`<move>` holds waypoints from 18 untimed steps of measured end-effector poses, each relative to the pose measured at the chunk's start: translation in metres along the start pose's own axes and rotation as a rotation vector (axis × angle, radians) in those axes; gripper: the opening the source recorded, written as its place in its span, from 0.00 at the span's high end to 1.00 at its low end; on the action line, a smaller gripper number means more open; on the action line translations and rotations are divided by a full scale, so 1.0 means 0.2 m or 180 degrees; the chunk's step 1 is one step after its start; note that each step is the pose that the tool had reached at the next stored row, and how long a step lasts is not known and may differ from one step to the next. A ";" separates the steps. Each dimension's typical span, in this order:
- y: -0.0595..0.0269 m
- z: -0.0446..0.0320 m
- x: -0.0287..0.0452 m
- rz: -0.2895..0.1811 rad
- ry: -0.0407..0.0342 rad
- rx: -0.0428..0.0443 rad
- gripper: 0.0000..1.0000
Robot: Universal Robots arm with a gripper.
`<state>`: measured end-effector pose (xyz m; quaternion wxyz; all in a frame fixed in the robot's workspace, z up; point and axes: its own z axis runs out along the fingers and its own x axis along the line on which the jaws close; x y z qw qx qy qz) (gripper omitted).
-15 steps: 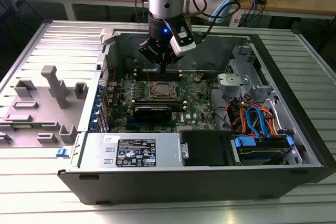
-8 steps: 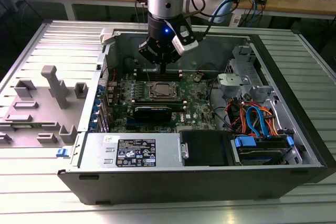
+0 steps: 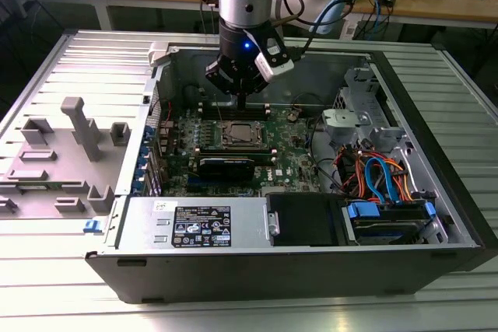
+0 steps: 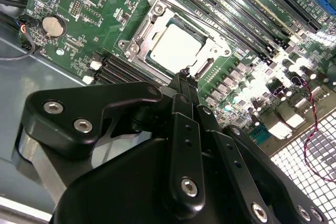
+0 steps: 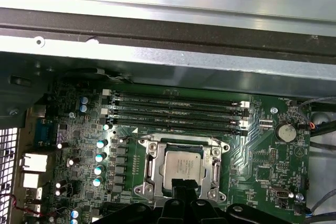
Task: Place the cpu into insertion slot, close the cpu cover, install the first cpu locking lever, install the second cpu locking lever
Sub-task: 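Install the first cpu locking lever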
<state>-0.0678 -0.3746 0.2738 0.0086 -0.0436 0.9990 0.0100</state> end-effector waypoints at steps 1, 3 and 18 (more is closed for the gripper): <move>0.000 0.000 0.002 0.0000 0.0000 0.0000 0.89; 0.001 0.000 0.007 0.0000 0.0000 0.0000 0.89; 0.015 -0.001 0.145 -0.0119 0.0002 -0.0003 0.89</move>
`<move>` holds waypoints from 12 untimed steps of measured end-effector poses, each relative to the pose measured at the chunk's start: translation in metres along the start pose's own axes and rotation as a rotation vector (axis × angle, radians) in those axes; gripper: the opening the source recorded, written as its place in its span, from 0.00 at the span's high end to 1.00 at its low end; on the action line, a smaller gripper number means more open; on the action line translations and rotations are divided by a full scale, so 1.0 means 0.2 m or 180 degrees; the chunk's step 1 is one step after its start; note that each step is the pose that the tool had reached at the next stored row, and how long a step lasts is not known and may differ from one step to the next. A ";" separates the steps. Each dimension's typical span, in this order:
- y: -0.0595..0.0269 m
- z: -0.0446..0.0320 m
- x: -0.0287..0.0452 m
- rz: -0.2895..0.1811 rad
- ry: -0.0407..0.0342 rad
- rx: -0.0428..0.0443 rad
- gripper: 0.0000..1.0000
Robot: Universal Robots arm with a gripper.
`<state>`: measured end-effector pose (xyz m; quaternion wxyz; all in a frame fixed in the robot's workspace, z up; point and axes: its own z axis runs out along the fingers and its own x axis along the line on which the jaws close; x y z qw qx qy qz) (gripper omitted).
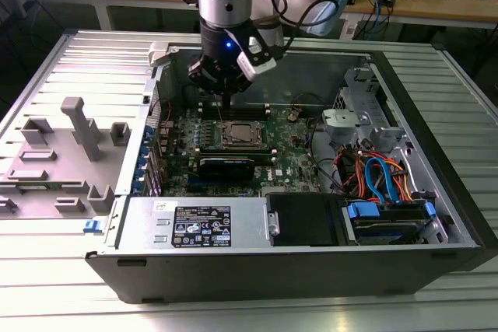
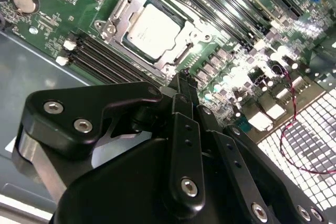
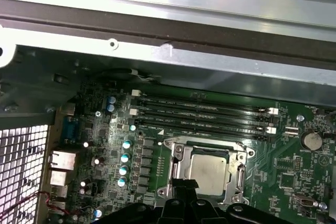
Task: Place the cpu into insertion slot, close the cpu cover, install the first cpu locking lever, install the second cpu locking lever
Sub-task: 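Install the first cpu locking lever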
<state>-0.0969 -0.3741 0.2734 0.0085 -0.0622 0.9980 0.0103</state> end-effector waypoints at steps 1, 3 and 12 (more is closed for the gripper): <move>0.002 0.001 0.007 0.0024 -0.0001 0.0000 0.89; 0.004 0.004 0.025 0.0036 -0.0001 0.0001 0.89; 0.034 0.026 0.168 0.0036 -0.0014 -0.0001 0.89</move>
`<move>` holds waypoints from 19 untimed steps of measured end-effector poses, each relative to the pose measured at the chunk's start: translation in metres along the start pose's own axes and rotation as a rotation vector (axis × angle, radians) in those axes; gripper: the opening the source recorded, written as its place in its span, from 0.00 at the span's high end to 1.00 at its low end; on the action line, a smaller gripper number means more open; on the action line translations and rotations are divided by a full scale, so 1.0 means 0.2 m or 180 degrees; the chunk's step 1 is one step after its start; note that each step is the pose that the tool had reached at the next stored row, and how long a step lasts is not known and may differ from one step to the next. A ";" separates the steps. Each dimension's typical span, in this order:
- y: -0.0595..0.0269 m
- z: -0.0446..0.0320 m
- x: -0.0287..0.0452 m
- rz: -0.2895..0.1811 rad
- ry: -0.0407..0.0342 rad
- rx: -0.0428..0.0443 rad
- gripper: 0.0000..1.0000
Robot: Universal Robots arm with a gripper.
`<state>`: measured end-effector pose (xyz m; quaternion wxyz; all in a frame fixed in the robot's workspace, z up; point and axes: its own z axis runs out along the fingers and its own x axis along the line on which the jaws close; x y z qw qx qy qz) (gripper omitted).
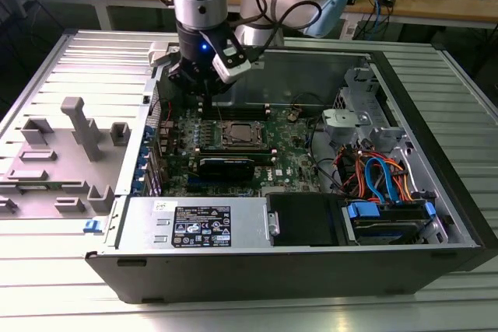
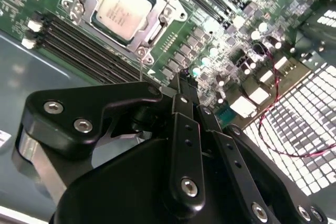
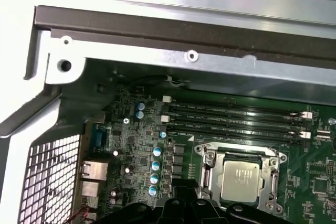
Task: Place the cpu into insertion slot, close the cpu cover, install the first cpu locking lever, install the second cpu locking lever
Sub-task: 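Install the first cpu locking lever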
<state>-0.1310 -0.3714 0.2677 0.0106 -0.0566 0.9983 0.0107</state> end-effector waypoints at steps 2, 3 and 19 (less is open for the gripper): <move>0.016 0.002 -0.001 0.0000 0.0000 0.0000 0.89; 0.022 0.003 -0.002 0.0001 0.0000 0.0000 0.89; 0.093 0.024 -0.159 0.0040 -0.0001 0.0004 0.89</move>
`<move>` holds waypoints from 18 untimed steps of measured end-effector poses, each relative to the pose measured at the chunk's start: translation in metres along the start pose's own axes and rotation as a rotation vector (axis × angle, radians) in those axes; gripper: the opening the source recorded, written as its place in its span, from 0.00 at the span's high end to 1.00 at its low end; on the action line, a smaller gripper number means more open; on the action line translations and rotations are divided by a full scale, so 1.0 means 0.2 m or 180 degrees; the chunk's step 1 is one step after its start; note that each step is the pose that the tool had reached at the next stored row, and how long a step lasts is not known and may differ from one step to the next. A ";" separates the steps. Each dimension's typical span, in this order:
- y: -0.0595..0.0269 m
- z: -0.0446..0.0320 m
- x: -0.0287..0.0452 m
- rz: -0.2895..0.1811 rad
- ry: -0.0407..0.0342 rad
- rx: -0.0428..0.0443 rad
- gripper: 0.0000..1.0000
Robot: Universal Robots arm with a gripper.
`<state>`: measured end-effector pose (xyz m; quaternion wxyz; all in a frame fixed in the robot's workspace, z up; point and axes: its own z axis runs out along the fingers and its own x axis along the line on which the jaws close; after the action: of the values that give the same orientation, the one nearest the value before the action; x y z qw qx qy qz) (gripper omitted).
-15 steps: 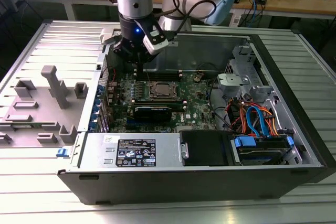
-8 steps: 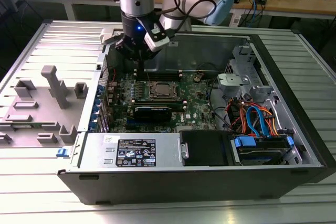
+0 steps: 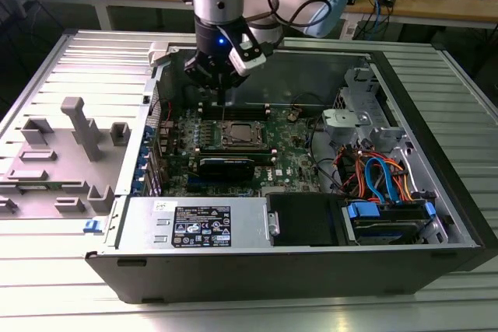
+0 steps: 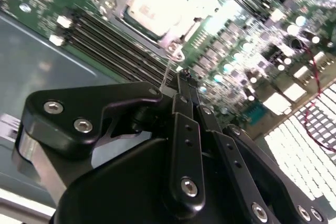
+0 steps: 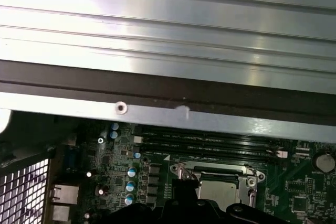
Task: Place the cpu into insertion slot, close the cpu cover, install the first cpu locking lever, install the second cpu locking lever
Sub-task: 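Install the first cpu locking lever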
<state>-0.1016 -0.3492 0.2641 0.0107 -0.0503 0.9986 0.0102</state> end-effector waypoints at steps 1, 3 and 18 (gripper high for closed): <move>0.000 0.001 -0.013 0.0003 0.0000 0.0000 0.89; -0.001 0.001 -0.032 0.0012 0.0000 0.0002 0.89; -0.001 0.008 -0.038 0.0022 -0.0001 0.0001 0.89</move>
<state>-0.0939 -0.3486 0.2627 0.0108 -0.0469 0.9988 0.0100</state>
